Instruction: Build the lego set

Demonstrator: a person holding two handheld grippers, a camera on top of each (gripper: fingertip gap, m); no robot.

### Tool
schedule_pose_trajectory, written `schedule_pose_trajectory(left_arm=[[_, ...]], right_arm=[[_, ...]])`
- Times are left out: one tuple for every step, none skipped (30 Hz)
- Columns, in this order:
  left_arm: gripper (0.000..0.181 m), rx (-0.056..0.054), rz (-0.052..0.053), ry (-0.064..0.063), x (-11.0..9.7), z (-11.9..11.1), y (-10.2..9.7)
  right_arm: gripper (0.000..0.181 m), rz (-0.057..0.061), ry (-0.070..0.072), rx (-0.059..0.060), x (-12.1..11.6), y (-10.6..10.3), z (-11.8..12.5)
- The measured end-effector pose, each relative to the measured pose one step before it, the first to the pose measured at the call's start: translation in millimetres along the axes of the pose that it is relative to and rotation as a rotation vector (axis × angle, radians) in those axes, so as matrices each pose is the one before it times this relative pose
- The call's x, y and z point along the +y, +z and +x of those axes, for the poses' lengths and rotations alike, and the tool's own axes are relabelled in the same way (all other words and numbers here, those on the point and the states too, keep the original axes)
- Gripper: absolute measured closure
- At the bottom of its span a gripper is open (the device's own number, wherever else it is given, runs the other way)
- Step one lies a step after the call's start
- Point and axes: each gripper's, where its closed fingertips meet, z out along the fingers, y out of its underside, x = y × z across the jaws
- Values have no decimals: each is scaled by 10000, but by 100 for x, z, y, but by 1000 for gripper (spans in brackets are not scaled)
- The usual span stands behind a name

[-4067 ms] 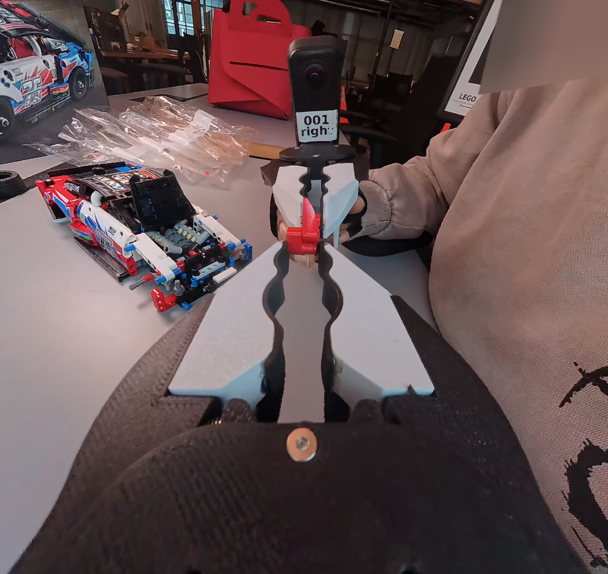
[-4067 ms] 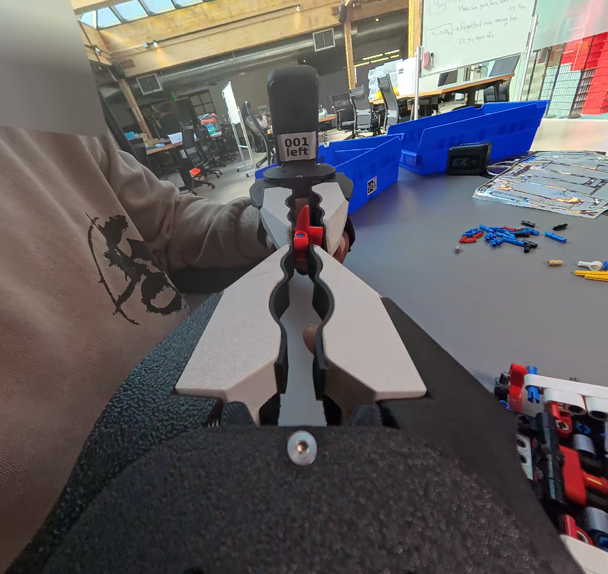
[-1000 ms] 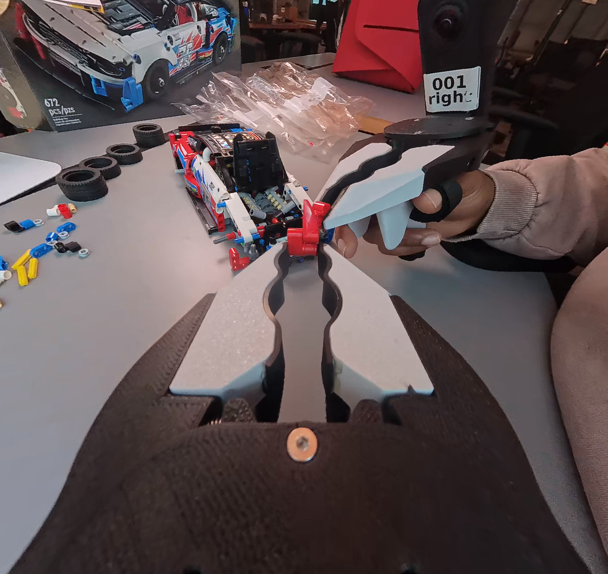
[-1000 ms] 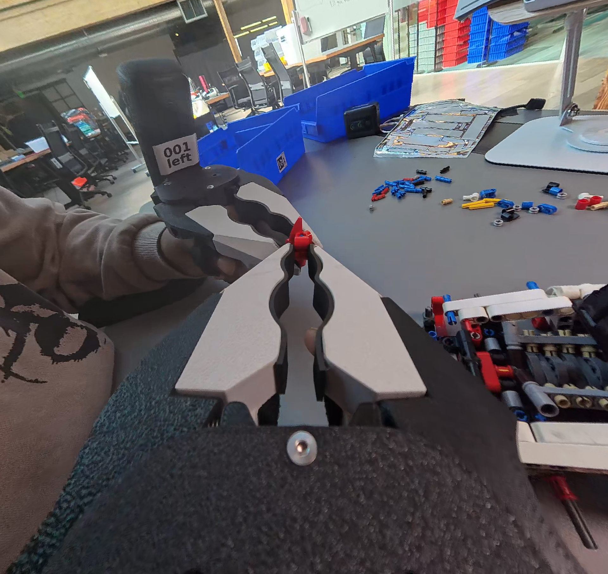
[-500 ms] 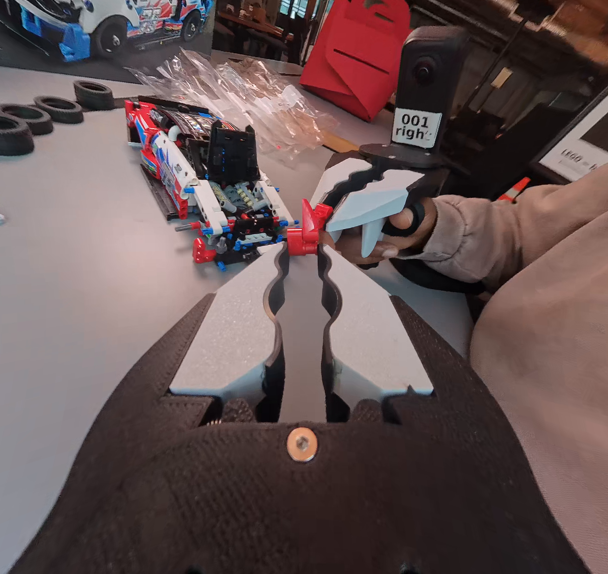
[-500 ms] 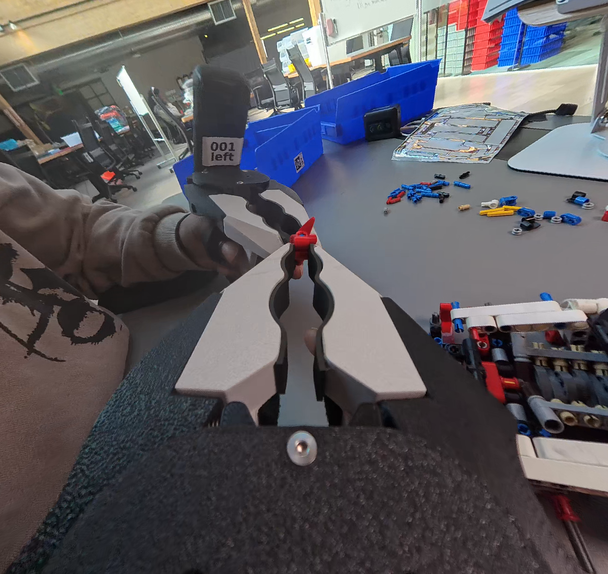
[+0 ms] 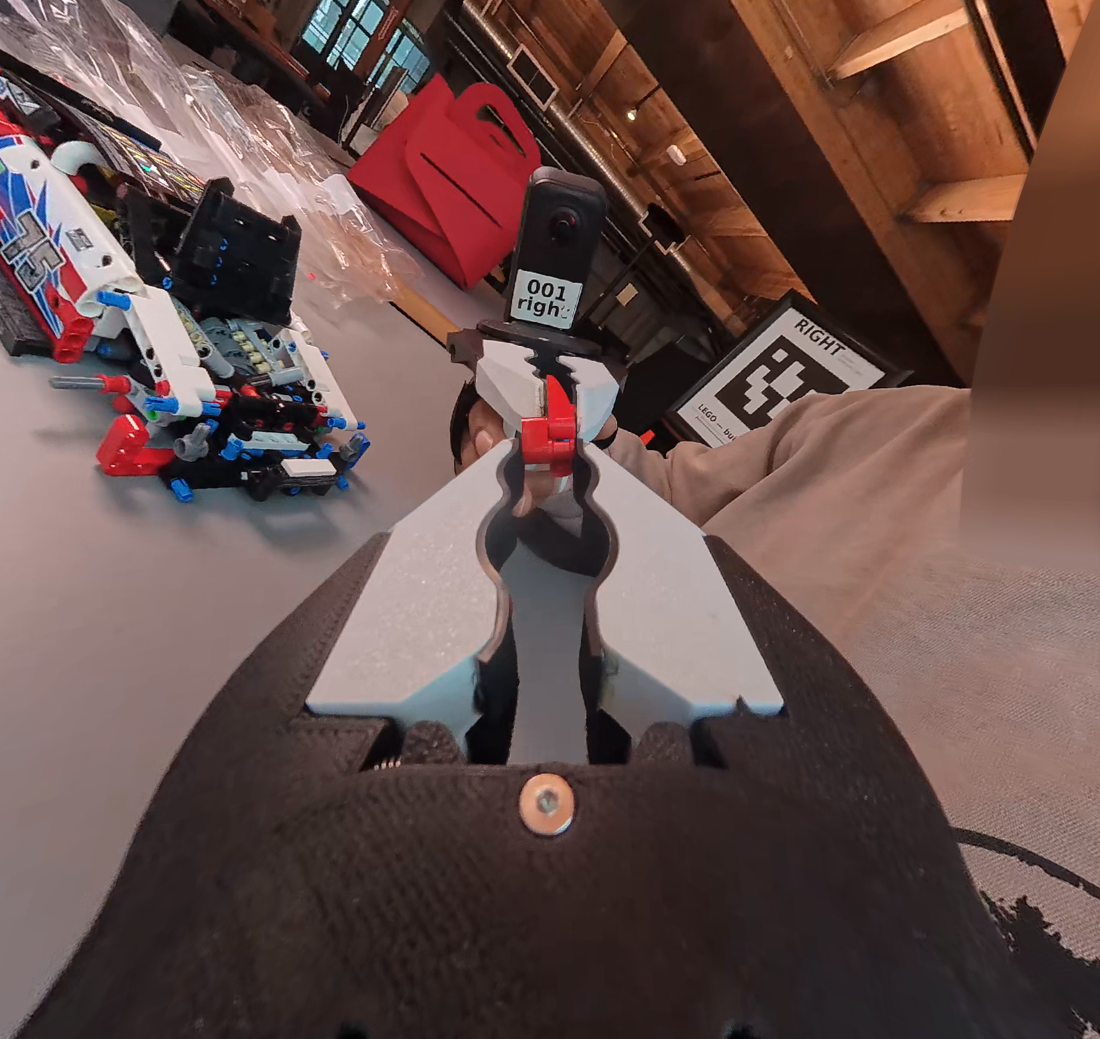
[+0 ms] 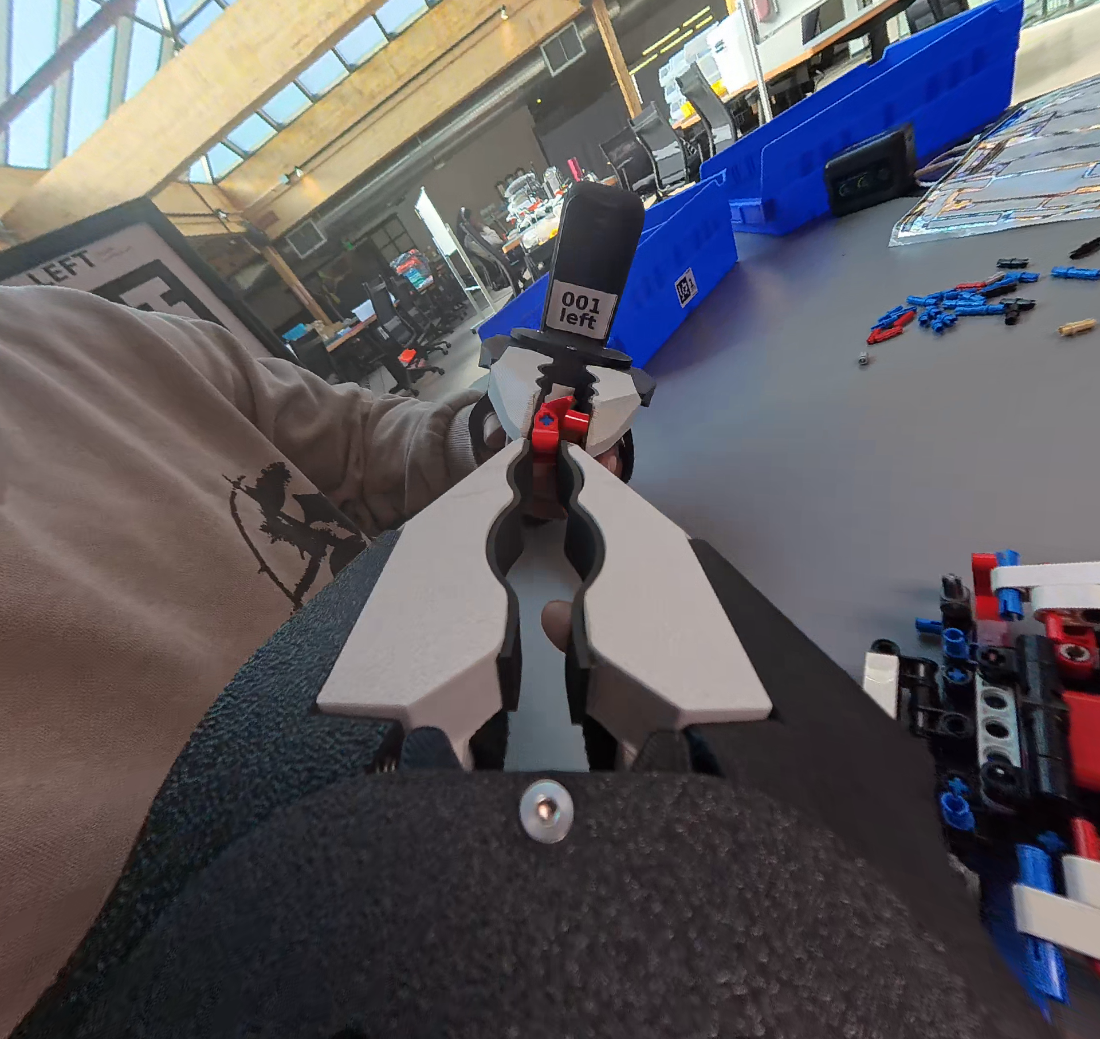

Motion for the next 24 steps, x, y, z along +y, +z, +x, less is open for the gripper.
schedule_pose_trajectory(left_arm=[[168, 79, 91, -77, -99, 90, 1], [168, 71, 100, -70, -106, 93, 22], [168, 25, 68, -28, -66, 46, 25], [168, -46, 32, 34, -47, -42, 2], [168, -61, -11, 87, -24, -47, -35], [168, -48, 1, 86, -78, -25, -22], [168, -76, 43, 79, -146, -70, -44], [168, -109, 34, 94, -142, -121, -49], [168, -102, -15, 111, -79, -120, -61], [168, -89, -29, 114, -29, -79, -37], [168, -81, -39, 105, -1, -52, -10], [167, -72, -52, 102, 27, -42, -13], [167, -70, -73, 103, 58, -42, -7], [167, -38, -80, 93, 68, -20, -15], [167, 9, -76, 57, 51, 40, -9], [167, -20, -95, 48, 42, 9, -10], [167, -74, -144, 77, 78, -68, -7], [167, -110, -200, 72, 116, -131, -53], [167, -295, -264, 36, 214, -473, -186], [167, -454, -290, 19, 309, -849, -370], [167, -323, -177, -137, 190, -814, -395], [167, -174, -353, -314, 432, -632, -216], [167, -220, -851, -124, 1236, -645, 52], [167, -572, -1132, 244, 1803, -1023, 272]], right_arm=[[177, 45, 183, -78, -37, 23, -61], [177, 92, 236, -114, -57, 18, -60], [177, 49, 200, -94, 37, 28, -10], [177, 31, 100, -25, 55, 22, 54], [177, 21, 3, 14, 22, 34, 51], [177, 65, -24, 20, -74, 48, 19], [177, 156, -3, 81, -170, 54, 108], [177, 146, 38, 96, -152, 61, 151], [177, 81, 45, 55, -66, 58, 120], [177, 44, -5, 29, -41, 30, 84], [177, 20, -71, 21, -20, -1, 65], [176, 3, -98, 30, 22, 5, 53], [176, -10, -49, 54, 44, -3, 81], [176, -22, -13, -2, 56, 9, 8], [177, -18, -25, -69, 29, 0, -84], [177, -4, -131, 6, -41, -21, -17], [177, 15, -280, 107, -67, -13, 66], [177, 87, -212, 84, -149, -33, 35], [177, 714, 137, 96, -1134, -441, 254], [177, 859, 623, 47, -1708, -839, 534], [177, 575, 461, 185, -1482, -858, 717], [177, 108, -231, 430, -640, -580, 753], [178, -255, -480, 432, 185, -138, 546], [177, -410, -93, 85, 671, 250, -19]])
